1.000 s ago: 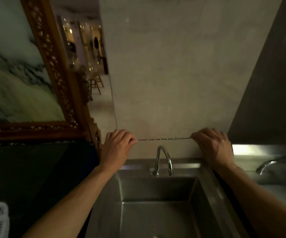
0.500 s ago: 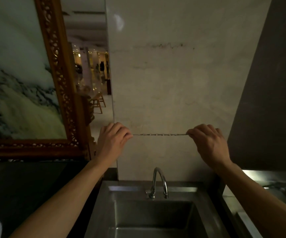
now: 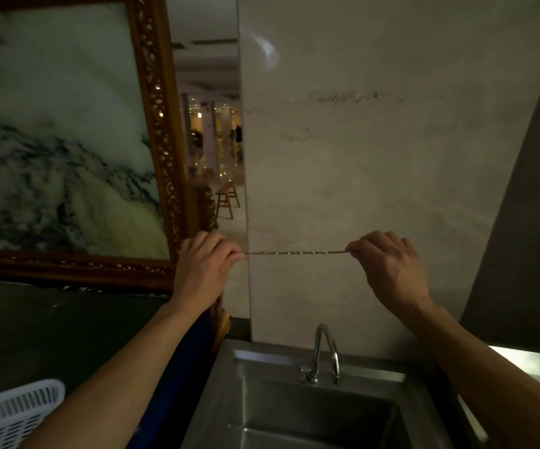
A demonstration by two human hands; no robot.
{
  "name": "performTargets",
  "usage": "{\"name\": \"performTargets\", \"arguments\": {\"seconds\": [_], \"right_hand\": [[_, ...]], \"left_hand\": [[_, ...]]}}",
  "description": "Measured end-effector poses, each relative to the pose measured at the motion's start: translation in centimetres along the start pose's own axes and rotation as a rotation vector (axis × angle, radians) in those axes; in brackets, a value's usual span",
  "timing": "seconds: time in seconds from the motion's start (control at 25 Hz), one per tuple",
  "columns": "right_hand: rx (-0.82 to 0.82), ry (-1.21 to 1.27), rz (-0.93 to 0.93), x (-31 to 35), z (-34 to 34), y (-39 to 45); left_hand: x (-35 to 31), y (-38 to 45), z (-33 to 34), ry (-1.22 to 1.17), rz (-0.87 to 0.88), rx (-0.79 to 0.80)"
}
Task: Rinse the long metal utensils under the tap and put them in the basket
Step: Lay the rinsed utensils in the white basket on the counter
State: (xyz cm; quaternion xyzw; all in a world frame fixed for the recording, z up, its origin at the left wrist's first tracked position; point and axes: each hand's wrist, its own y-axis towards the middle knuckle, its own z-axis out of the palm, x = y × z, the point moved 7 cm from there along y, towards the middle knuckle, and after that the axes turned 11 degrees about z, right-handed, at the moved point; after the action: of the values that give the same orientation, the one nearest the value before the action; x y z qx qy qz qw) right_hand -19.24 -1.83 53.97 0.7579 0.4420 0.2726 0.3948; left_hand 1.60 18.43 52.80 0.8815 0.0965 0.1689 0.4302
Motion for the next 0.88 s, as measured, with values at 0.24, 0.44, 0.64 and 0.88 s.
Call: {"name": "performTargets", "arguments": {"seconds": [0.24,0.44,0.64,0.88], "right_hand": [[-0.013,0.106,-0.030,7.9,2.9,1.6],[0.026,0.159,-0.095,16.2,6.3,2.7],[0.092,0.260,-0.153,26.0,11.3,4.2],[0.234,0.373,-0.234,39.3,18.7,4.2]], "left_hand": [[6.6,-3.5,-4.6,0.102,-0.070,0.055],[13.1,-7.7,-8.4,0.202,-0.096,0.053],[21.4,-13.1,-11.5,0.256,-0.175,0.123],[31.5,-21.6,-15.9,0.342,-0.318,0.213]]}}
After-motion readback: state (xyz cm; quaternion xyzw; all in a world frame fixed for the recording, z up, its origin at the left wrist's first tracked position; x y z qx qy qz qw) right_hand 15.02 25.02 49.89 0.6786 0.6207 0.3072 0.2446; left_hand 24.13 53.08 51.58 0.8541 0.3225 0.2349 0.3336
